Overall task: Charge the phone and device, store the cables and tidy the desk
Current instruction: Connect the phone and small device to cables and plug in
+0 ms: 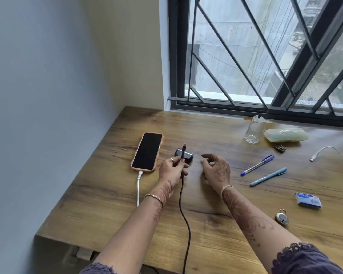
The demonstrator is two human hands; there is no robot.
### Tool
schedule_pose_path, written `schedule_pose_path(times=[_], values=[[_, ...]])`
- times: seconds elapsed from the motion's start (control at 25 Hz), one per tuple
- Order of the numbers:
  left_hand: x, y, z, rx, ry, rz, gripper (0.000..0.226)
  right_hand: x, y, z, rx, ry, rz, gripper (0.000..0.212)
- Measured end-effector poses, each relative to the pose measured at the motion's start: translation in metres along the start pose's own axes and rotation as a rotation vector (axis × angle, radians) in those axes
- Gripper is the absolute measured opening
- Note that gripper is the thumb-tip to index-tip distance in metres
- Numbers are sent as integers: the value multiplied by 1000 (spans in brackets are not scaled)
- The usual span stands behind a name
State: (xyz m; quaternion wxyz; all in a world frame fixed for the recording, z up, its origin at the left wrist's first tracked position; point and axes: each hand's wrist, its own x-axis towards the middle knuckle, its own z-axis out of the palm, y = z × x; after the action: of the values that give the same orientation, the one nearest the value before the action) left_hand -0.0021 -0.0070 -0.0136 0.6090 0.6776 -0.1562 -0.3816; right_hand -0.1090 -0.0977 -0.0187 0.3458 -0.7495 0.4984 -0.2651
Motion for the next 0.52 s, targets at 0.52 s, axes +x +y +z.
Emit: schedule_pose_path(times=[0.52], values=[[-11,-17,-20,350,148,51,23,20,-14,20,-100,-265,-119,54]])
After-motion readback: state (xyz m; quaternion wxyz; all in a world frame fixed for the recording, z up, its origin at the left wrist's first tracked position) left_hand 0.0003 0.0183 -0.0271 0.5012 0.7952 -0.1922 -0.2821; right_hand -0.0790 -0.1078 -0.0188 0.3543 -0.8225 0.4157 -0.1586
